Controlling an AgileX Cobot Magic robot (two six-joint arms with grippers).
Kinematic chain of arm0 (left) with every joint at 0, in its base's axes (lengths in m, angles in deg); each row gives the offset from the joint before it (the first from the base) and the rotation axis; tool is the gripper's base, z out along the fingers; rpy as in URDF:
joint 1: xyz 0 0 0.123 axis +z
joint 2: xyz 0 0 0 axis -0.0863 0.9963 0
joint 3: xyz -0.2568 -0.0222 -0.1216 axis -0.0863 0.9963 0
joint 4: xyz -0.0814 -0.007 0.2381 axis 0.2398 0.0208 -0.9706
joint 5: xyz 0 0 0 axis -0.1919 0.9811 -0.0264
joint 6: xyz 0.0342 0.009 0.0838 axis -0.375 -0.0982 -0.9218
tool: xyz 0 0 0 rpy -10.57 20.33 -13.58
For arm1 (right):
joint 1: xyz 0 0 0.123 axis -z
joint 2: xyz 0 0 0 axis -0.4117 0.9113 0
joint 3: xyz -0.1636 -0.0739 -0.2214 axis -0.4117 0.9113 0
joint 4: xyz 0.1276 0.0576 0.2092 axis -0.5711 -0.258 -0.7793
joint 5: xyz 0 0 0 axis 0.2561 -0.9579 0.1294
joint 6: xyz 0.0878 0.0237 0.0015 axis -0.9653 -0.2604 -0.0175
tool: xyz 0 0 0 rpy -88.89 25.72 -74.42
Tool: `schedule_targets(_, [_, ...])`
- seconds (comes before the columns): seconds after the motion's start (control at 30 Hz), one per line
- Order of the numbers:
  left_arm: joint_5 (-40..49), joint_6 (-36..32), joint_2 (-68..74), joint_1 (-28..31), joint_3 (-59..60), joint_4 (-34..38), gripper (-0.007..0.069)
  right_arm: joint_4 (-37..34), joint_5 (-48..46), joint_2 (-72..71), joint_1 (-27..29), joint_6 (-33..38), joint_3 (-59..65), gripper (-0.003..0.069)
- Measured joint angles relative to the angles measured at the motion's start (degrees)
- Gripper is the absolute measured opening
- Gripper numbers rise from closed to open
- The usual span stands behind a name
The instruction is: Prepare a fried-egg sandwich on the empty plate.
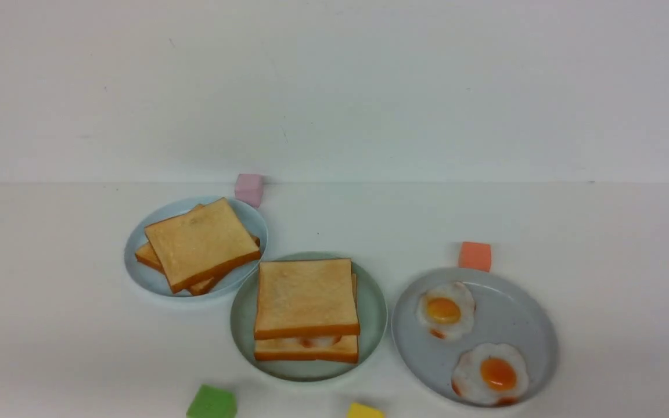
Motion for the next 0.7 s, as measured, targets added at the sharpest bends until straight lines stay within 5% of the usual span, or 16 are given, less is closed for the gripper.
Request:
schedule_targets(0.23, [-4.97, 0.39, -15.38, 0.00, 3.00, -11.42, -0.0013, 0.53, -0.25, -3.89, 0.00, -0.17, 0.98, -0.0002])
schedule_targets(0.7, [-7.62, 0.45, -16.89, 0.00, 3.05, -12.70, -0.0013, 0.53, -0.26, -3.89, 0.00, -0.21, 0.98, 0.0007])
